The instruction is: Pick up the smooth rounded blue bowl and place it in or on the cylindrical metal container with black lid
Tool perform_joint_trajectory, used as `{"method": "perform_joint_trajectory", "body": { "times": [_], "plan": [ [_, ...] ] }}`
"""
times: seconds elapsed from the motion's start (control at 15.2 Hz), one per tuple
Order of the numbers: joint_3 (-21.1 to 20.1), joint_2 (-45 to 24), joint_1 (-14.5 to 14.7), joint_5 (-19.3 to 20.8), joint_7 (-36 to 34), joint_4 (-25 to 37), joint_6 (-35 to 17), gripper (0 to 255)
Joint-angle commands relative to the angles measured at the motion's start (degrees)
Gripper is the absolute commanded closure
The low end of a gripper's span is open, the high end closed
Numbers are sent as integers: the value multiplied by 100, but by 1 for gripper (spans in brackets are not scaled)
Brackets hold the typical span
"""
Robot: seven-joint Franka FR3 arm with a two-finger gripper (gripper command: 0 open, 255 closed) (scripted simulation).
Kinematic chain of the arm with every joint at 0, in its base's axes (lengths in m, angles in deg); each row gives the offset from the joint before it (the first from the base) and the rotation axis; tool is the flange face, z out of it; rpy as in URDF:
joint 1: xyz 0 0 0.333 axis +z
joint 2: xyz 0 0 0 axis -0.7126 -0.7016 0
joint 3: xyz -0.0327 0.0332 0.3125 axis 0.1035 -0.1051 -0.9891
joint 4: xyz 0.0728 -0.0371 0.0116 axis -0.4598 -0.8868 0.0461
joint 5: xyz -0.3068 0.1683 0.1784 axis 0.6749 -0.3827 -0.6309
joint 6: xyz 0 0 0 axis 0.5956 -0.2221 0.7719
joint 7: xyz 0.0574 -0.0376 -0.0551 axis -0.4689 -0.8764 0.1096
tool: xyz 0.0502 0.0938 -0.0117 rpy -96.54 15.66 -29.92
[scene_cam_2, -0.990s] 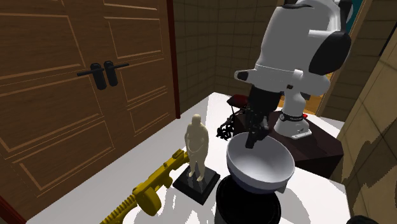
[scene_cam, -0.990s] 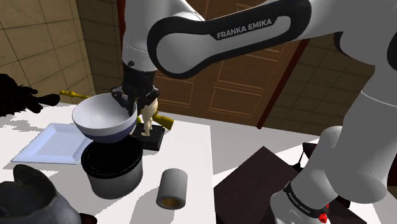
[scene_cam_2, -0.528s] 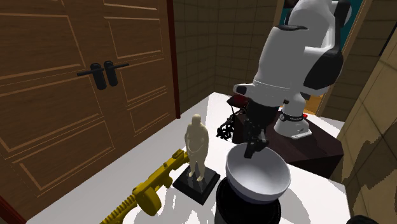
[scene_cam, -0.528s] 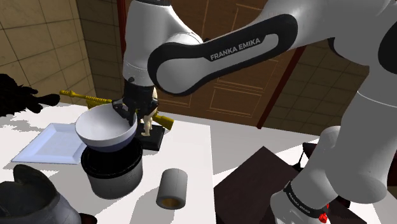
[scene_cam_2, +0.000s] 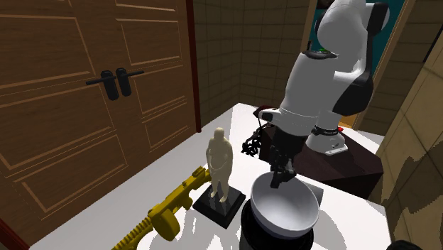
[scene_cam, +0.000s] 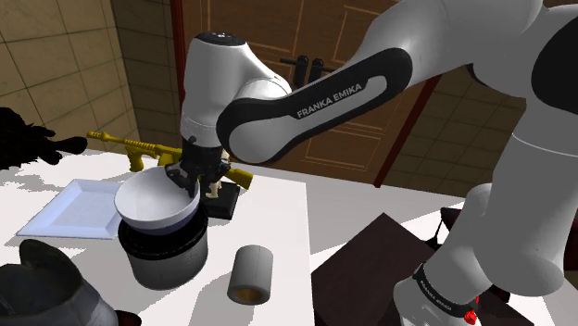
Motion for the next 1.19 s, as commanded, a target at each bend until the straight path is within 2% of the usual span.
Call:
{"method": "perform_joint_trajectory", "body": {
  "times": [0.0, 0.46, 0.53, 0.86, 1.12],
  "plan": [
    [12, -47, 3, 32, -20, -44, -95, 255],
    [13, -48, 4, 32, -20, -43, -95, 255],
    [14, -47, 4, 32, -20, -47, -98, 0],
    [13, -48, 4, 32, -20, -43, -95, 0],
    [-65, 434, -50, -237, 156, 85, 478, 0]
  ]
}}
